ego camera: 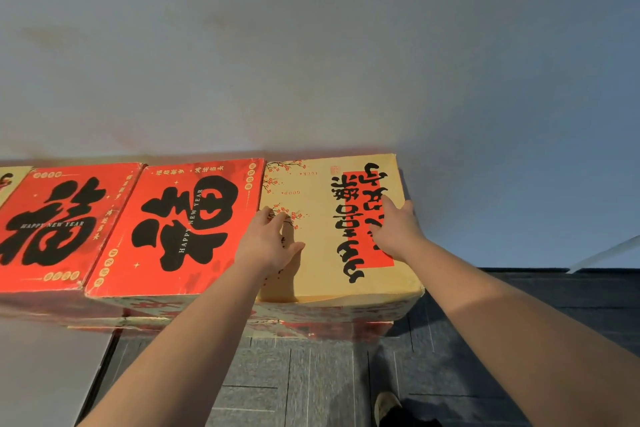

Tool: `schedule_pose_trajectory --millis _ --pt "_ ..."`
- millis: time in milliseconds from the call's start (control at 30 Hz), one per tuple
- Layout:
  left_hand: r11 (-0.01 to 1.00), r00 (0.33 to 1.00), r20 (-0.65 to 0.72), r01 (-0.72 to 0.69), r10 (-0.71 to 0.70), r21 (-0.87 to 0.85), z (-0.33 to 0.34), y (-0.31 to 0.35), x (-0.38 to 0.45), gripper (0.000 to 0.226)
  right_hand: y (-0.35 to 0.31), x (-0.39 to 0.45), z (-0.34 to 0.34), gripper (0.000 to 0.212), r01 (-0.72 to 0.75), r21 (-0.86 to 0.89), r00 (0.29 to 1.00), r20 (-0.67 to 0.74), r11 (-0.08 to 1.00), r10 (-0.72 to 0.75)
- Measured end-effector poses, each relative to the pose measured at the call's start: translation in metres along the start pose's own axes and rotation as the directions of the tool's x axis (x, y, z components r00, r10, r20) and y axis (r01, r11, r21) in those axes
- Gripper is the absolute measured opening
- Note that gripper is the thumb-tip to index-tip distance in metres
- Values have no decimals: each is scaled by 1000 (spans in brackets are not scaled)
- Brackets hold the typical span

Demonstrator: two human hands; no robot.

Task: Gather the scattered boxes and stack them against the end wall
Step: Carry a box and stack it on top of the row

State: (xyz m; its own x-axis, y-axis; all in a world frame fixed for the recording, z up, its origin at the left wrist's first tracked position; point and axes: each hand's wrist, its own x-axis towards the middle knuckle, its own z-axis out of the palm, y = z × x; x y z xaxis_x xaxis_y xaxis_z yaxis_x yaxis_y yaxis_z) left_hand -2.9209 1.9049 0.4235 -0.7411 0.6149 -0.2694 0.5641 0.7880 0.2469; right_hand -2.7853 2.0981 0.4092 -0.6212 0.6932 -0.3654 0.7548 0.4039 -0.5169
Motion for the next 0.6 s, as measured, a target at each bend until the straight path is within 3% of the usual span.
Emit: schedule_pose_trajectory --millis 600 --pt "1000 999 23 -26 26 -1 -13 9 10 73 11 -14 -6 68 -65 15 998 11 998 65"
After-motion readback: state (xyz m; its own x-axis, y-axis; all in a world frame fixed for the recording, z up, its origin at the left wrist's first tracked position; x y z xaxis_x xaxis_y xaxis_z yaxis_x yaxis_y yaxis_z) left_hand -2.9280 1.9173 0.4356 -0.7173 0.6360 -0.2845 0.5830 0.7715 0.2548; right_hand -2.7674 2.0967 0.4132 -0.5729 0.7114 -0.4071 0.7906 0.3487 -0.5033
